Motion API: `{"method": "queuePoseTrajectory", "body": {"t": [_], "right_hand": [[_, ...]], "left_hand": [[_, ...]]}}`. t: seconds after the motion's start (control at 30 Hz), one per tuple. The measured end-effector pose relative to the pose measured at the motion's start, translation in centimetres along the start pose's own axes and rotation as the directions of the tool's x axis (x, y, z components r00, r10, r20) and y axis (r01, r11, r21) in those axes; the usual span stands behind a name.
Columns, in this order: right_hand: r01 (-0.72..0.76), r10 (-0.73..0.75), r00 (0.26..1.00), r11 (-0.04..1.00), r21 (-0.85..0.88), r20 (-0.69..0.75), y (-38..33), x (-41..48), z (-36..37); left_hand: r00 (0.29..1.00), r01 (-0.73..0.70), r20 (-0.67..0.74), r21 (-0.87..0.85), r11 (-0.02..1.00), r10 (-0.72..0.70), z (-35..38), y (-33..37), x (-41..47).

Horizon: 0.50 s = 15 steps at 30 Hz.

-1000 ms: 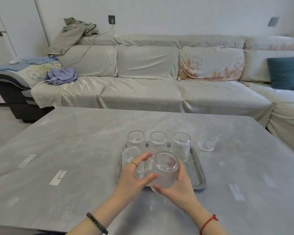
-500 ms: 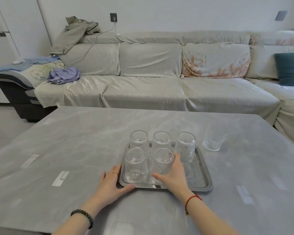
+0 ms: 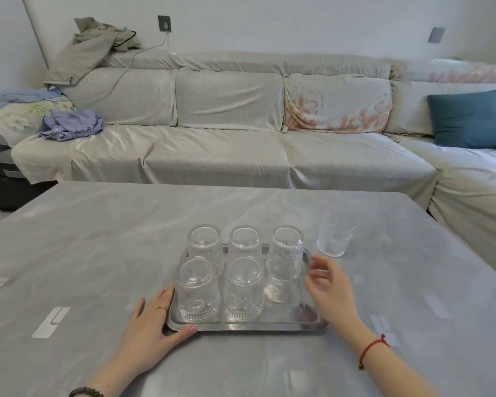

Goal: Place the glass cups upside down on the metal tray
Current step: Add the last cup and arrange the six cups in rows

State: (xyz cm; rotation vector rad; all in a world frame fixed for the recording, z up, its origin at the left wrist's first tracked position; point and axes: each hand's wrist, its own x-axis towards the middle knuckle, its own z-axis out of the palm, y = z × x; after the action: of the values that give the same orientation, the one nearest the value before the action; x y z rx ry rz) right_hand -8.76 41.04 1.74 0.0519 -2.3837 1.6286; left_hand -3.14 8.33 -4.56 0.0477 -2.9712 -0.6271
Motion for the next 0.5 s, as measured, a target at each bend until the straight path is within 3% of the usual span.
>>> {"method": "queuePoseTrajectory", "body": {"t": [0.1, 0.3, 0.5], "right_hand": [[-0.112, 0.113, 0.978, 0.994, 0.014, -0.177, 1.7, 2.7, -2.7], [-0.291, 0.285, 0.939, 0.957, -0.006, -0.192, 4.9, 7.7, -3.9], [-0.316, 0.321, 0.934, 0.947, 0.056, -0.158, 7.0, 11.8, -2.4]], "left_hand": [[1.000, 0.011, 0.008, 0.011, 1.000, -0.011, -0.2, 0.1, -0.1], [0.999, 0.042, -0.001, 0.005, 0.999, -0.042, -0.3, 0.5, 0.1], [0.999, 0.039, -0.023, -0.028, 0.999, -0.039, -0.6, 1.1, -0.1]]}}
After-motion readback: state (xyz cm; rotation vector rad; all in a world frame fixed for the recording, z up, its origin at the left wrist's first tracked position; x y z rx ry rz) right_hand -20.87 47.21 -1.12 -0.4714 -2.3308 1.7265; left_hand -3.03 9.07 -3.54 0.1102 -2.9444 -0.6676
